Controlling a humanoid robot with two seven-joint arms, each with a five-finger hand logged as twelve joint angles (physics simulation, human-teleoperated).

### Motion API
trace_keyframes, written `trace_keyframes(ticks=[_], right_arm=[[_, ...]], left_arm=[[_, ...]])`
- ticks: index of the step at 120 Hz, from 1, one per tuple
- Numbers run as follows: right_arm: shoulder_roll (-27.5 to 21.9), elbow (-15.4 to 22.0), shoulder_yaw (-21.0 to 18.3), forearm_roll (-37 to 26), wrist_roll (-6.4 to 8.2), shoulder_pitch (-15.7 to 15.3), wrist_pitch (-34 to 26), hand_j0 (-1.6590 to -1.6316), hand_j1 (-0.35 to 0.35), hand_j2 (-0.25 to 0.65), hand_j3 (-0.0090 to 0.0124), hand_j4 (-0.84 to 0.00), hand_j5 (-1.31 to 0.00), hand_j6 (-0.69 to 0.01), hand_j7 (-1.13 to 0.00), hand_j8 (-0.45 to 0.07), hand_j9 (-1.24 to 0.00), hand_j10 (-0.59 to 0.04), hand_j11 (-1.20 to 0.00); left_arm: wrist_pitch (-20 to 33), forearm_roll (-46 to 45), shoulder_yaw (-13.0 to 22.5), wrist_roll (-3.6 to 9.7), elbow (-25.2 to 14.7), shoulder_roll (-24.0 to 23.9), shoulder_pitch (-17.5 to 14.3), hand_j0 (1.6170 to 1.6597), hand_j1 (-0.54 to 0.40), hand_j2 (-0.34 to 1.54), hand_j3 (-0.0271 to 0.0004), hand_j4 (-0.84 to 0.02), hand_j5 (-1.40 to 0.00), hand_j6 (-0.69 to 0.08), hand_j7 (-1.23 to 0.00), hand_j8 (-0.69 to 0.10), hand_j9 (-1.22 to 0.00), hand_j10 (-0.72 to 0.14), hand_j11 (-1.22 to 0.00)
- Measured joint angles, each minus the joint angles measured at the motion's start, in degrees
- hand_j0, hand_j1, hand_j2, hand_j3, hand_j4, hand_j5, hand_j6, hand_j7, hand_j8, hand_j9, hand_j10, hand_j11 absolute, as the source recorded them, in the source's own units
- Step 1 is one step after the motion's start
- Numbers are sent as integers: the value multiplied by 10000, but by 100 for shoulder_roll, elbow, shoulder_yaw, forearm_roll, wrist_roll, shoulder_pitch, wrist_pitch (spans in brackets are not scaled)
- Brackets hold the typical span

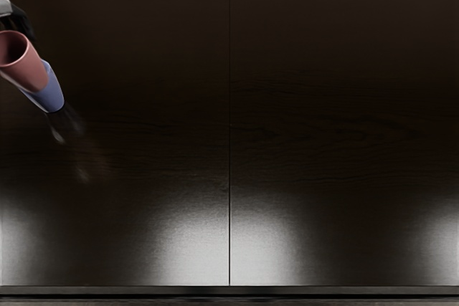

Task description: Pick up cup and place in cup with left hand

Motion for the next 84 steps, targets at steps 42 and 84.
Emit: trace_keyframes(ticks=[42,84], right_arm=[[0,0,2,0,0,1,-3,-16581,-3491,1,0,-3,-1,-5,0,-4,0,-2,0],[0,0,1,0,0,0,0,-16581,-3491,1,0,-4,-1,-6,0,-4,0,-3,0]], left_arm=[[1,-48,8,-7,464,-178,63,16575,-1427,3197,0,-4899,-6633,-3672,-6555,-3779,-6550,-4943,-6559],[11,-201,-1,-17,854,-429,222,16580,-1584,3511,0,-4927,-6475,-3660,-6374,-3725,-6465,-4926,-6471]])
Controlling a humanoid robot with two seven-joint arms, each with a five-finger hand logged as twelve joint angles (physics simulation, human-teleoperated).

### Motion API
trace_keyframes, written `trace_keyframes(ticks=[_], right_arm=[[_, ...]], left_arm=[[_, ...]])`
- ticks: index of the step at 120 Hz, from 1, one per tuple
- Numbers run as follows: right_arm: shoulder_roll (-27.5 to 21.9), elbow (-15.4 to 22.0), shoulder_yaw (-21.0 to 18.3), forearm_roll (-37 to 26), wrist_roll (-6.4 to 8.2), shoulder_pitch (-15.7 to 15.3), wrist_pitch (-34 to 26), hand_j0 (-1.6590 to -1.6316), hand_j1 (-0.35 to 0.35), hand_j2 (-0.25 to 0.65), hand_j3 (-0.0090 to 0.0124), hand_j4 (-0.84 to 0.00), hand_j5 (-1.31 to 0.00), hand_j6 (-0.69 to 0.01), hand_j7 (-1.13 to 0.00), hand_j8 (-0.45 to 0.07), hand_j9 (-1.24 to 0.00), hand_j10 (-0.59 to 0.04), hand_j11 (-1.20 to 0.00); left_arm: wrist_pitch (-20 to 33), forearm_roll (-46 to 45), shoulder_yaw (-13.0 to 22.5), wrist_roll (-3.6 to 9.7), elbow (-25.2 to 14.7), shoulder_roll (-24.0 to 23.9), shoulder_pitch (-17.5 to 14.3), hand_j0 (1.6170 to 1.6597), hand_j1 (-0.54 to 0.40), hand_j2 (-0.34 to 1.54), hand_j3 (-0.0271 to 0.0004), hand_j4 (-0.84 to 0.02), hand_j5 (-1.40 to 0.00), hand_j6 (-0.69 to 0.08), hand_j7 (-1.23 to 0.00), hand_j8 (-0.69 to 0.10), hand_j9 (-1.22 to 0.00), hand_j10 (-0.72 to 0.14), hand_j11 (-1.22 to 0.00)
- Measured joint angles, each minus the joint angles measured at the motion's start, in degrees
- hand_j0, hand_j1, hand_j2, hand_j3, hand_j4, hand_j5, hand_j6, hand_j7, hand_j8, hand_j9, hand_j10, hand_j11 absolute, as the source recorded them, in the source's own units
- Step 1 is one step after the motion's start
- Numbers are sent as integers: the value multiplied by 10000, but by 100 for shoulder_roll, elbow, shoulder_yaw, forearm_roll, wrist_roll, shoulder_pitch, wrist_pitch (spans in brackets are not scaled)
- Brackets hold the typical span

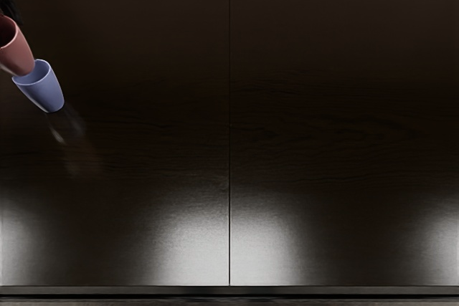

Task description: Pick up cup and place in cup with left hand

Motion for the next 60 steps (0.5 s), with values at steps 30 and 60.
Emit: trace_keyframes(ticks=[30,60], right_arm=[[0,0,0,0,0,1,-1,-16581,-3491,1,0,-4,-1,-6,0,-4,0,-3,0],[0,0,0,0,0,1,-2,-16581,-3491,1,0,-4,-1,-6,0,-5,0,-3,0]], left_arm=[[-3,-101,-14,0,221,-161,155,16577,-1469,3115,0,-4807,-6540,-3658,-6524,-3746,-6439,-4863,-6448],[-1,-162,-29,0,315,-299,248,16579,-1532,3171,0,-4788,-6420,-3653,-6352,-3747,-6356,-4820,-6364]])
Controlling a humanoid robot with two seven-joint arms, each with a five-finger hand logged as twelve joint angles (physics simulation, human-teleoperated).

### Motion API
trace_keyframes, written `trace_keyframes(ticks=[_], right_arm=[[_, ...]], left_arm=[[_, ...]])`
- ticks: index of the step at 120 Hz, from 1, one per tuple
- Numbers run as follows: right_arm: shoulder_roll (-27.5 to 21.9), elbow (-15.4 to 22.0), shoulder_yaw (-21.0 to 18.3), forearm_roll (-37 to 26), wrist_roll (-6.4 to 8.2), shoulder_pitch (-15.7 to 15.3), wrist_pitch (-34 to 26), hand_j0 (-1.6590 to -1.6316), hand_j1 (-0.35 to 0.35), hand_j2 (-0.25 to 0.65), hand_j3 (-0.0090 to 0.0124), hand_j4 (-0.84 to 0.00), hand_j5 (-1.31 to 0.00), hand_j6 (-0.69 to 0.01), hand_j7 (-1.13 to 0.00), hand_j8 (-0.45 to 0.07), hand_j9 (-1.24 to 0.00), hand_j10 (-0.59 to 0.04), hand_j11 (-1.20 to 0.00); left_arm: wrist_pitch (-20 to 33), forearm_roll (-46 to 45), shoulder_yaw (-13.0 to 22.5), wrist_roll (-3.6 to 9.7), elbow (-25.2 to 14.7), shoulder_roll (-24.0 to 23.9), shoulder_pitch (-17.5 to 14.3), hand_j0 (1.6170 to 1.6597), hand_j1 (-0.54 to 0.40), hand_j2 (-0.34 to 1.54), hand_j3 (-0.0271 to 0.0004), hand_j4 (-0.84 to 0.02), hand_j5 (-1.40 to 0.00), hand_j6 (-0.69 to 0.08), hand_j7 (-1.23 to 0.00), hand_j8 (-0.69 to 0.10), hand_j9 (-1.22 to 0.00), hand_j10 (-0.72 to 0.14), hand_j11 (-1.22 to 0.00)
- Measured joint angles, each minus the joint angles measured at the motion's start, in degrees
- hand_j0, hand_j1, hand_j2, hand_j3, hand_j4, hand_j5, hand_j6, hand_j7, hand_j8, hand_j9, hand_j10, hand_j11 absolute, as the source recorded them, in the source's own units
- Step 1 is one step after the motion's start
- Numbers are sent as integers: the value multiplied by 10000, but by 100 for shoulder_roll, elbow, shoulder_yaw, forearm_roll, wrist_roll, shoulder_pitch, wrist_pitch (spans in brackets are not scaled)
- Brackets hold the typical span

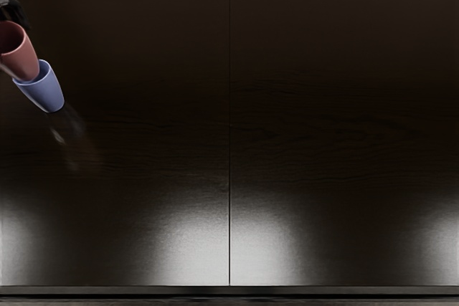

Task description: Pick up cup and place in cup with left hand

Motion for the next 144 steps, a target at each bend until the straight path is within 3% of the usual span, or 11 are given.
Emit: trace_keyframes(ticks=[33,83,115,144], right_arm=[[0,0,1,0,0,-1,2,-16581,-3491,1,0,-4,-1,-6,0,-4,0,-3,0],[0,0,1,0,0,-2,2,-16581,-3491,1,0,-4,-1,-6,0,-4,0,-3,0],[0,0,1,0,0,-2,1,-16581,-3491,1,0,-4,-1,-6,0,-5,0,-3,0],[0,0,1,0,0,-2,0,-16581,-3491,1,0,-4,-1,-6,0,-5,0,-3,0]], left_arm=[[13,-113,-13,2,152,-97,100,16580,-1379,2559,0,-4411,-5908,-3581,-5856,-3648,-5842,-4446,-5850],[28,-810,-144,3,419,-210,84,16580,2102,480,0,-1253,-1610,-1154,-1602,-1160,-1598,-1251,-1598],[-416,-1274,-668,1,319,-460,43,16580,2920,174,0,-541,-662,-523,-658,-521,-656,-534,-655],[-1079,-1678,-1295,1,-149,-463,-71,16580,3129,93,0,-356,-417,-358,-415,-354,-413,-348,-411]])
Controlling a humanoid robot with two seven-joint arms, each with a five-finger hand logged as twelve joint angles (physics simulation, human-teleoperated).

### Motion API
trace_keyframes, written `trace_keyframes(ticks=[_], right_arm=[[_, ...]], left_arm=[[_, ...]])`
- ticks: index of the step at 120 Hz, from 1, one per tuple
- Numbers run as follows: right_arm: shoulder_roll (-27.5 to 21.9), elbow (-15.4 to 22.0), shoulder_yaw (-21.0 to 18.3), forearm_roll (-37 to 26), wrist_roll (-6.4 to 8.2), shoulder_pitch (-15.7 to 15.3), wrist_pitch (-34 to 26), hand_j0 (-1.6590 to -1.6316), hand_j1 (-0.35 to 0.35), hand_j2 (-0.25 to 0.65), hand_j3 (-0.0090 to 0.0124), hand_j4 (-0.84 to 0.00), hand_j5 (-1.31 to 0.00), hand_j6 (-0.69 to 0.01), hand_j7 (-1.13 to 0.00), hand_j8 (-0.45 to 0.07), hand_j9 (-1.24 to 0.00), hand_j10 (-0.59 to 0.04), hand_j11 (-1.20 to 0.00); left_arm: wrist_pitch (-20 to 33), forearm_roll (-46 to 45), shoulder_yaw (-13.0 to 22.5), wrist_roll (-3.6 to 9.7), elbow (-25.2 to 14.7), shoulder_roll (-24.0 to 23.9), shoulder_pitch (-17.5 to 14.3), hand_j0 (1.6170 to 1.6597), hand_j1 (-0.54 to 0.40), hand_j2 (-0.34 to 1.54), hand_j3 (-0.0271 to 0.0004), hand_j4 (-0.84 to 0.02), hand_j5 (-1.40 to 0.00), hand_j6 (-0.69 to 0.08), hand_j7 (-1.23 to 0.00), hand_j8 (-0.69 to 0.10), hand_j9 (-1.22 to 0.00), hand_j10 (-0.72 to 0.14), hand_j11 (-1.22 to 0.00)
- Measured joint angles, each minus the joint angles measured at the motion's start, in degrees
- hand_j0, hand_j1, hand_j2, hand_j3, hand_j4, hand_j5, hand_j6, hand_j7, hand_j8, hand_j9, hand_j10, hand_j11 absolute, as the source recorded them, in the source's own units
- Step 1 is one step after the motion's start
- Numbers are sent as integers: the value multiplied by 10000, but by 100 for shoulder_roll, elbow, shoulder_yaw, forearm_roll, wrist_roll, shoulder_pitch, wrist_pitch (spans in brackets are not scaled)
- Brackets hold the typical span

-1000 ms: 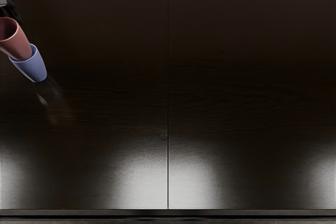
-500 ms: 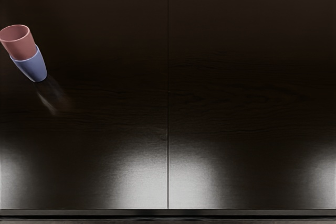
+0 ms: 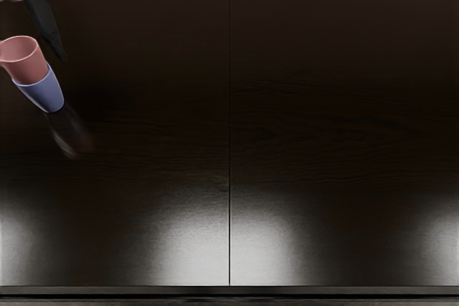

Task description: Pick up cup and place in cup with left hand

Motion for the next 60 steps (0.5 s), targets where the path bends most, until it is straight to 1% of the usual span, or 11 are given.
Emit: trace_keyframes(ticks=[12,25,32,44,60], right_arm=[[0,0,0,0,0,0,0,-16581,-3491,1,0,-4,-1,-6,0,-5,0,-3,0],[0,0,0,0,0,2,0,-16581,-3491,0,0,-4,-1,-6,0,-5,0,-4,0],[0,0,1,0,0,1,0,-16581,-3491,0,0,-4,-1,-6,0,-5,0,-4,0],[0,0,-1,0,0,2,0,-16581,-3491,0,0,-4,-1,-6,0,-5,0,-3,0],[0,0,-1,0,0,1,0,-16581,-3491,0,0,-4,-1,-6,0,-5,0,-4,0]], left_arm=[[-415,-288,-222,0,-259,-16,-30,16580,3164,77,0,-322,-375,-326,-373,-322,-371,-314,-370],[-1135,-896,-441,0,-459,-10,-65,16581,3186,66,0,-299,-347,-305,-345,-301,-344,-291,-342],[-1410,-1258,-508,1,-515,-6,-113,16581,3193,62,0,-290,-337,-297,-335,-293,-334,-283,-333],[-1636,-1726,-572,5,-642,22,-158,16581,3204,57,0,-275,-323,-281,-321,-277,-320,-268,-319],[-1738,-1942,-594,13,-740,4,-154,16581,3224,51,0,-254,-300,-260,-298,-256,-297,-248,-296]])
